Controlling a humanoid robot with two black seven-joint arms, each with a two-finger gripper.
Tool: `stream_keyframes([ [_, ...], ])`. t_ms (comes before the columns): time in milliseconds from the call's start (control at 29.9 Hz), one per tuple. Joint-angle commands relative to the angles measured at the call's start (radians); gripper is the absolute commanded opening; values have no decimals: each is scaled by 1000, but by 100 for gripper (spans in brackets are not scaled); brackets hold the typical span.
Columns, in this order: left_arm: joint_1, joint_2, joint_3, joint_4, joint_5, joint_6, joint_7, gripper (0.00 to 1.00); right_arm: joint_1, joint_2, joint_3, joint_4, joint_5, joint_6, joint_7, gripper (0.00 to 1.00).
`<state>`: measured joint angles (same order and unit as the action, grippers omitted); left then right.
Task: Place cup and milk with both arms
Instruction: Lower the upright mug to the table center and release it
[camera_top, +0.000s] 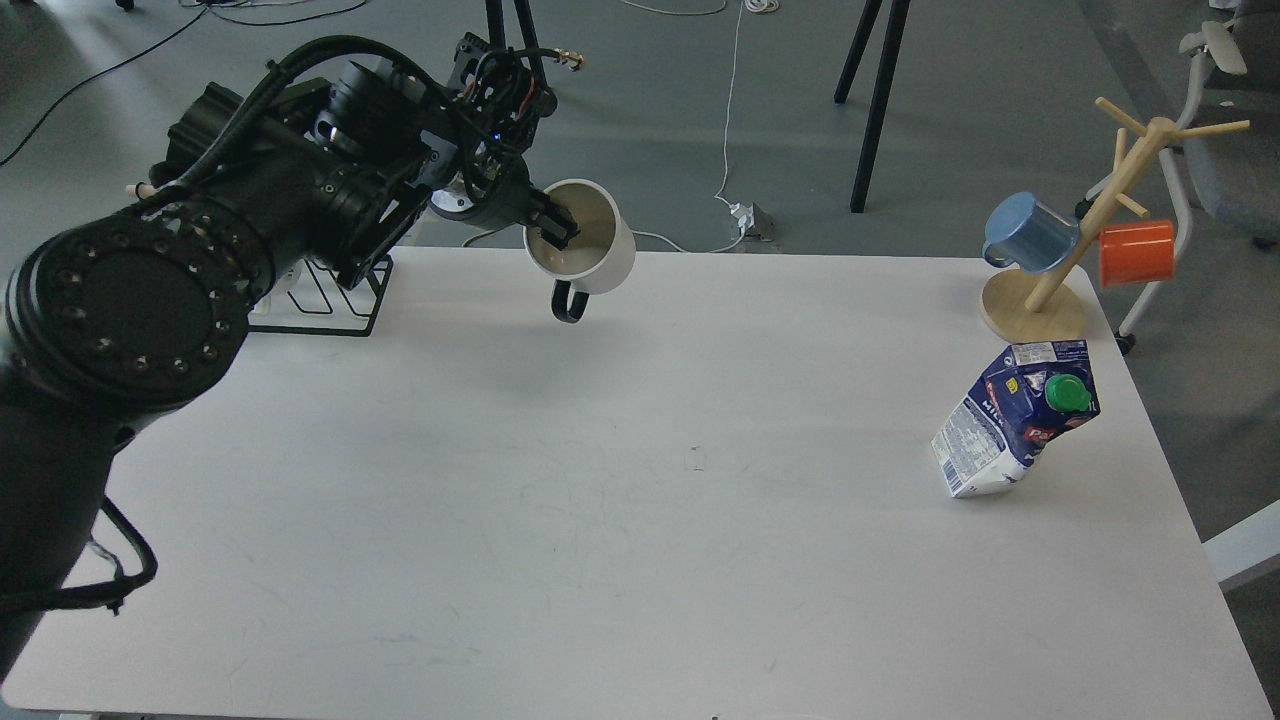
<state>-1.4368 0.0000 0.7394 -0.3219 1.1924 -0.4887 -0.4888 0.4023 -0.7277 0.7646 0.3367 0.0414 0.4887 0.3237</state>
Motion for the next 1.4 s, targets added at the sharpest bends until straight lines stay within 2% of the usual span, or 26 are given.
stream_keyframes([
  [0,-2,0,-2,-106,81,0,0,6,0,7,-2,-16,0,0,0,100],
  [334,22,0,-25,-331,116,0,0,5,0,16,-4,-34,0,0,0,100],
  [501,45,0,-93,-428,116,0,0,5,0,16,-4,-36,0,0,0,100],
  [1371,105,0,-100,-419,124,0,0,10,0,16,-4,-42,0,0,0,100],
])
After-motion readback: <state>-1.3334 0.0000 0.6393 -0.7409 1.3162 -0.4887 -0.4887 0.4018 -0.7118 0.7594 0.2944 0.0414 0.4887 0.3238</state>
